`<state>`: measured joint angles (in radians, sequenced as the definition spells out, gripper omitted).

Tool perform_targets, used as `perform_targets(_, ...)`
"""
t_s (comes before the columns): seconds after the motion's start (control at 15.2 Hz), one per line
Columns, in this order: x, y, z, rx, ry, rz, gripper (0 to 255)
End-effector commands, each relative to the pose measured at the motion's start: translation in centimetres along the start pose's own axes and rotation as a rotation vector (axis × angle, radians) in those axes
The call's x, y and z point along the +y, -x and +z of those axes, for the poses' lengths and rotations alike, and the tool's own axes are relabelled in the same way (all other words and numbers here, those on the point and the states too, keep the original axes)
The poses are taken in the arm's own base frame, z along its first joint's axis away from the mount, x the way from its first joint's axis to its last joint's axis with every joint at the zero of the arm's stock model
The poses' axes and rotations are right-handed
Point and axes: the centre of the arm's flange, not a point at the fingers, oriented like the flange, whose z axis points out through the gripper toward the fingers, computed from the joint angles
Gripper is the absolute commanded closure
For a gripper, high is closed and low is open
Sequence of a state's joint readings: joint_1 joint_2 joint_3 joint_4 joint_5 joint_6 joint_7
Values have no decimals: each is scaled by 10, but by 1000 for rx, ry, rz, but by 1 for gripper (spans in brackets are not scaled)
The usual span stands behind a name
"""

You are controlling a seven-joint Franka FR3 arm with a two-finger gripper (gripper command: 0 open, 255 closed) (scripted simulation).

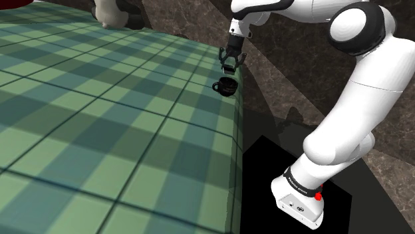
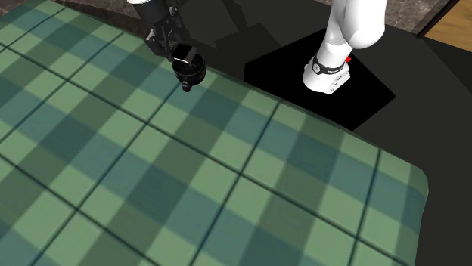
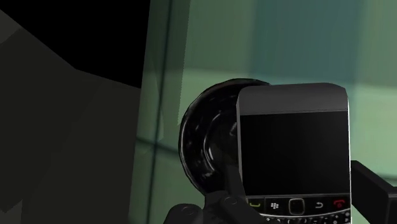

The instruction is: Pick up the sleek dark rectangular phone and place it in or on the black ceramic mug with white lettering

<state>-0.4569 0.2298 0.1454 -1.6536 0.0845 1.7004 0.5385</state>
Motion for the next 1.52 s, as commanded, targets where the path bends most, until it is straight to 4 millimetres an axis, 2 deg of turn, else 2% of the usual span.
perform_targets(0.0,0,-3,9,1,0,0,255)
perform_targets(0.26,0,-8,32,1,0,0,255)
perform_targets(0.79,0,-8,32,1,0,0,255)
perform_targets(0.86,0,-8,32,1,0,0,0)
perform_targets(1.19,0,-8,32,1,0,0,0)
perform_targets(1.45,0,-8,-18,1,0,0,0)
